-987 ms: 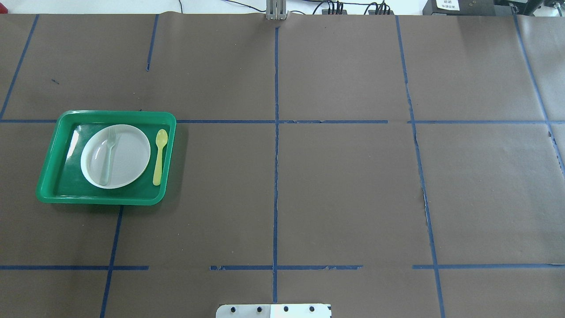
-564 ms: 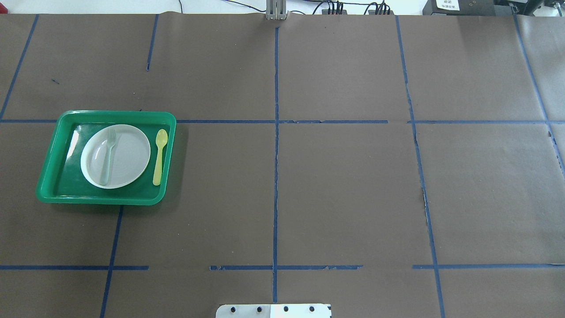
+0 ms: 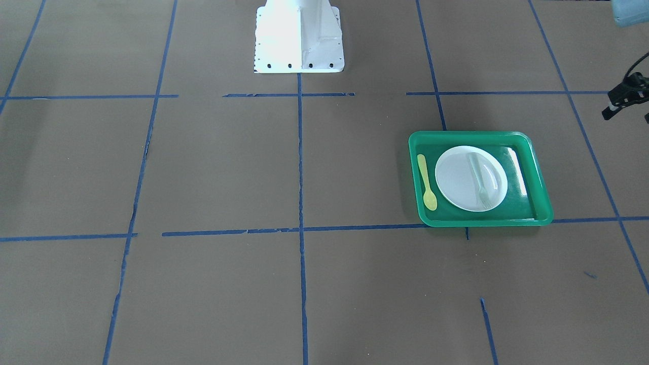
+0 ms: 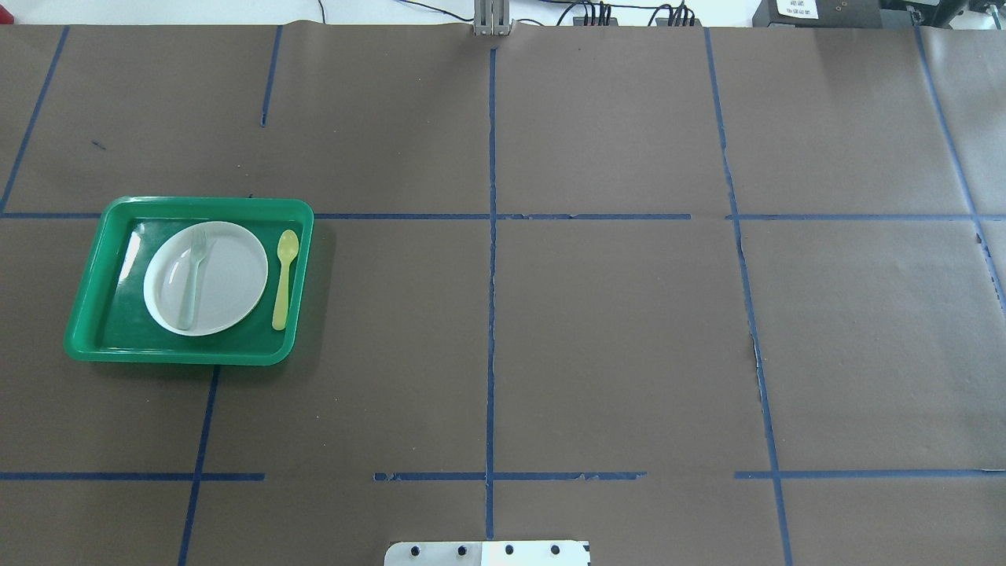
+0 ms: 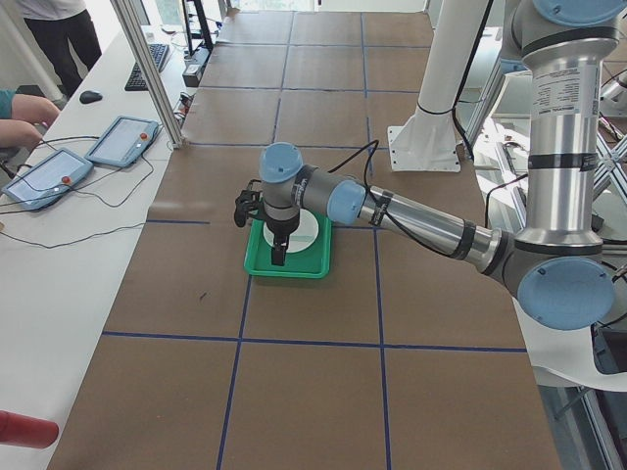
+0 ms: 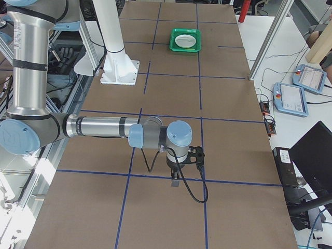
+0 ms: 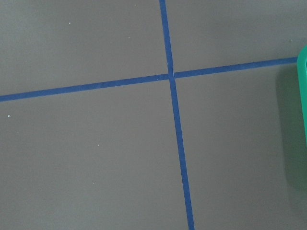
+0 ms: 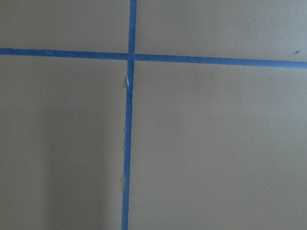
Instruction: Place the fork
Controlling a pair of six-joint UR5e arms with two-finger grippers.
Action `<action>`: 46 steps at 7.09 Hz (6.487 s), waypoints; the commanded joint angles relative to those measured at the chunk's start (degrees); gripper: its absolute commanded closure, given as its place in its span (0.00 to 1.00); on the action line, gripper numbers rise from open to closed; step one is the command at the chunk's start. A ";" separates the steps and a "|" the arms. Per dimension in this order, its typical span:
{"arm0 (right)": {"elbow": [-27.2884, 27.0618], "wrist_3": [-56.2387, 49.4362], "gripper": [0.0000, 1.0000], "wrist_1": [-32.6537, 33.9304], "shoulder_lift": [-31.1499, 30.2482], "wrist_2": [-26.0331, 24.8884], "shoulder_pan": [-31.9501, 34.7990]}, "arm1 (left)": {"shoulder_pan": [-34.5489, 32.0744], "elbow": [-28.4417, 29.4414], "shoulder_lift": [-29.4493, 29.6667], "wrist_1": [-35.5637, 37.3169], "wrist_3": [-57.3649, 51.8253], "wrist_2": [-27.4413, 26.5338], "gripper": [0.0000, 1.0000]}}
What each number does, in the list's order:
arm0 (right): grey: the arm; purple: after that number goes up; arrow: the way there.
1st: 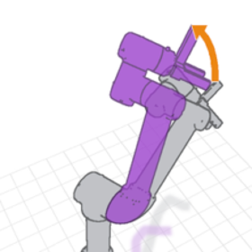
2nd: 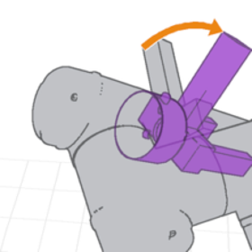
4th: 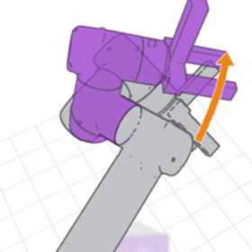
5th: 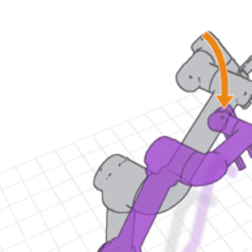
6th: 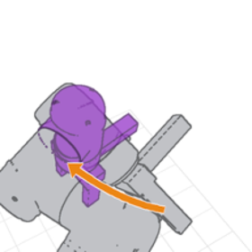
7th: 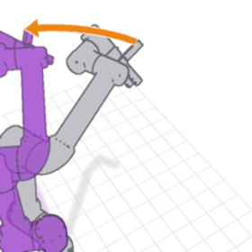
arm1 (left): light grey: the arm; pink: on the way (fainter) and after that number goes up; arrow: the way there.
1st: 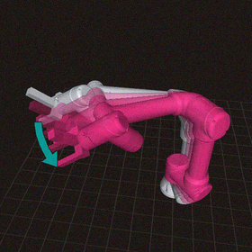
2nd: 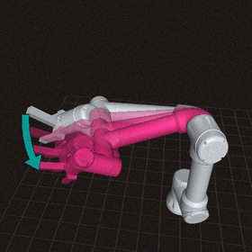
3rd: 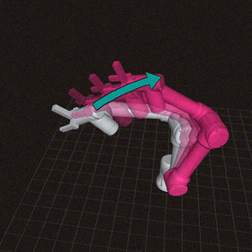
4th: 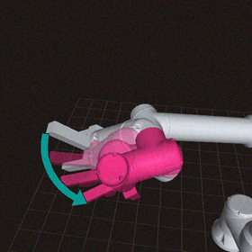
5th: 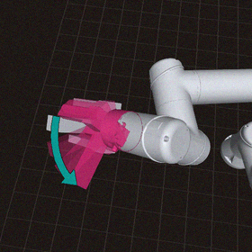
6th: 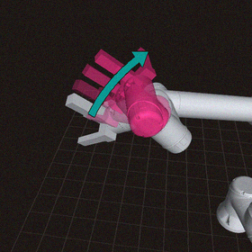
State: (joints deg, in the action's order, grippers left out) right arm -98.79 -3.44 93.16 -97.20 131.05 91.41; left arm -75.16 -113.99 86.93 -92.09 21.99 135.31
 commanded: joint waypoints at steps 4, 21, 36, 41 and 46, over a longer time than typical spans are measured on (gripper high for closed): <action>0.00 -0.08 0.00 0.00 0.00 0.00 0.00 | 20.72 3.47 7.61 -9.50 25.97 -11.62 0.01; 0.00 -0.08 0.00 0.00 0.00 0.00 0.00 | 28.58 20.82 13.27 -21.56 29.78 -15.43 0.57; 0.00 0.01 0.00 0.00 0.00 0.00 0.00 | 27.52 11.60 6.69 -21.02 29.07 -15.52 1.00; 0.00 -0.08 0.00 0.00 0.00 0.00 0.00 | 21.99 14.14 2.72 -21.38 17.91 -15.52 1.00; 0.00 0.01 0.00 0.00 0.00 0.00 0.00 | 22.60 19.85 6.41 -21.47 19.49 -16.49 1.00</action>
State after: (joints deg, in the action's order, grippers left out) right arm -98.79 -3.49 93.16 -97.21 131.04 91.41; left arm -52.59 -94.89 92.72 -113.52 40.95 118.91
